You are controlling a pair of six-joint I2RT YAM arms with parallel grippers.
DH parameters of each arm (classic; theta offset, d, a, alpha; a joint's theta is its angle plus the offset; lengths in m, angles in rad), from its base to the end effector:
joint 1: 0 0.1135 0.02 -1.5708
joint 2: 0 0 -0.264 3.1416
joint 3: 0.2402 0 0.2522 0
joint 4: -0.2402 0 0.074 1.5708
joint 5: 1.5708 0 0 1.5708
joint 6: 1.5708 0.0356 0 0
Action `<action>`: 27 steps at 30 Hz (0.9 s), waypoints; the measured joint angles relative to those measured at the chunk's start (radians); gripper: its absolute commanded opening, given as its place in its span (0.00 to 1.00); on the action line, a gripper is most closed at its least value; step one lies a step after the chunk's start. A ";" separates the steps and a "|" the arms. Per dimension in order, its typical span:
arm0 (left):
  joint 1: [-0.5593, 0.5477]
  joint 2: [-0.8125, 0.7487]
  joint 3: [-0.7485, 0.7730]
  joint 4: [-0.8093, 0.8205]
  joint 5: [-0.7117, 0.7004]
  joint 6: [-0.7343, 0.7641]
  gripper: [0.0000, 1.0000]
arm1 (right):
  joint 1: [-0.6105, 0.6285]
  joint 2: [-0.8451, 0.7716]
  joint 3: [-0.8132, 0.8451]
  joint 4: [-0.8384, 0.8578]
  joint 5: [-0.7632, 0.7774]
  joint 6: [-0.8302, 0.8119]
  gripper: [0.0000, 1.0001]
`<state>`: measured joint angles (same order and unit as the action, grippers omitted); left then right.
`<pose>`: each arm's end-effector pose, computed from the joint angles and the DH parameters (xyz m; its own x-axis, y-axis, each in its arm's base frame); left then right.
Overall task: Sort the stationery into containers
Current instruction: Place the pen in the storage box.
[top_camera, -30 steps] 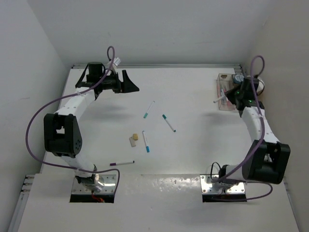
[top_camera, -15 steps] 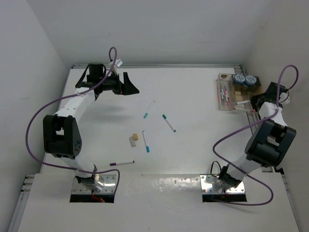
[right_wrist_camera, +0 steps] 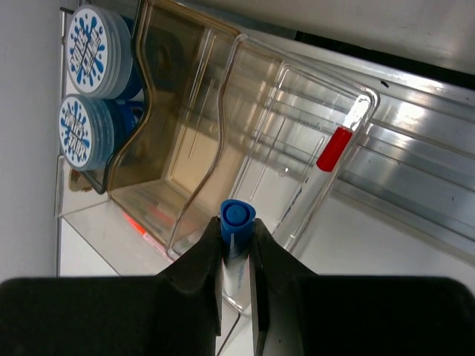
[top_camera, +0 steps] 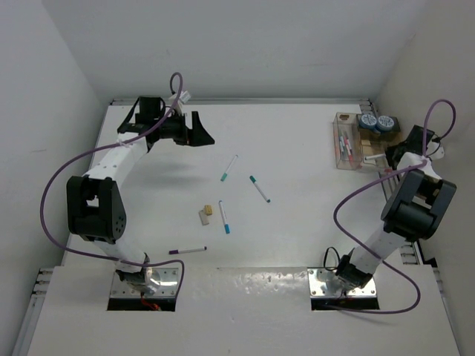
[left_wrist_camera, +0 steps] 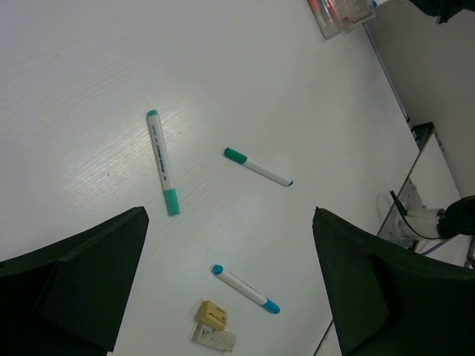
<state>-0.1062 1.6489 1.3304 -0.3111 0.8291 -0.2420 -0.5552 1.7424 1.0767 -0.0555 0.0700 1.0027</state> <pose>0.3664 -0.0655 0.2992 -0.7276 -0.0852 -0.6807 0.5045 0.6058 -0.6152 0.3191 -0.2009 0.1972 0.1790 0.8785 -0.4430 0.7799 0.1478 0.6082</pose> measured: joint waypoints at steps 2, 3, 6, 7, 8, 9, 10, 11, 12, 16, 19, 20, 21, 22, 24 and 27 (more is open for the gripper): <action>0.000 0.000 0.006 -0.016 -0.027 0.018 1.00 | -0.001 0.019 0.016 0.002 0.007 0.000 0.17; 0.000 0.000 0.008 -0.024 -0.042 0.027 1.00 | -0.001 0.027 0.023 0.002 0.010 0.000 0.30; -0.002 0.000 0.008 -0.055 -0.093 0.055 1.00 | -0.001 0.040 0.032 0.003 0.010 -0.006 0.43; -0.002 0.000 0.008 -0.064 -0.105 0.064 1.00 | -0.001 0.041 0.032 0.002 0.009 -0.007 0.46; -0.002 0.000 0.008 -0.073 -0.115 0.074 1.00 | -0.001 0.041 0.032 0.001 0.008 -0.008 0.48; -0.002 0.000 0.008 -0.081 -0.124 0.084 1.00 | -0.001 0.041 0.032 0.000 0.004 -0.009 0.49; -0.002 0.000 0.008 -0.090 -0.130 0.092 1.00 | 0.000 0.041 0.033 0.000 0.001 -0.011 0.50; -0.002 0.000 0.008 -0.100 -0.138 0.105 1.00 | 0.002 0.041 0.033 -0.003 -0.003 -0.013 0.50; -0.002 0.000 0.008 -0.108 -0.143 0.114 1.00 | 0.006 0.040 0.033 -0.006 -0.007 -0.017 0.49; -0.002 0.000 0.013 -0.153 -0.168 0.200 1.00 | 0.036 0.028 0.033 -0.030 -0.030 -0.041 0.51; -0.002 0.000 0.028 -0.217 -0.188 0.315 1.00 | 0.092 -0.018 0.032 -0.061 -0.056 -0.097 0.57; -0.003 -0.002 0.030 -0.237 -0.201 0.358 0.96 | 0.121 -0.042 0.031 -0.068 -0.066 -0.128 0.61; -0.004 -0.004 0.029 -0.261 -0.215 0.403 0.94 | 0.156 -0.072 0.029 -0.077 -0.079 -0.166 0.64; -0.005 -0.007 0.028 -0.283 -0.228 0.447 0.92 | 0.193 -0.105 0.026 -0.083 -0.089 -0.204 0.67; -0.010 -0.028 0.006 -0.326 -0.264 0.553 0.85 | 0.286 -0.189 0.004 -0.085 -0.108 -0.301 0.70; -0.031 -0.082 -0.069 -0.378 -0.318 0.689 0.77 | 0.424 -0.307 -0.043 -0.084 -0.127 -0.432 0.58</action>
<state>-0.1375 1.5665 1.2617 -0.6888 0.5114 0.4465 -0.1314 1.4357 1.0336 -0.1390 -0.0570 0.5705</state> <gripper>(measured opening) 0.805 0.642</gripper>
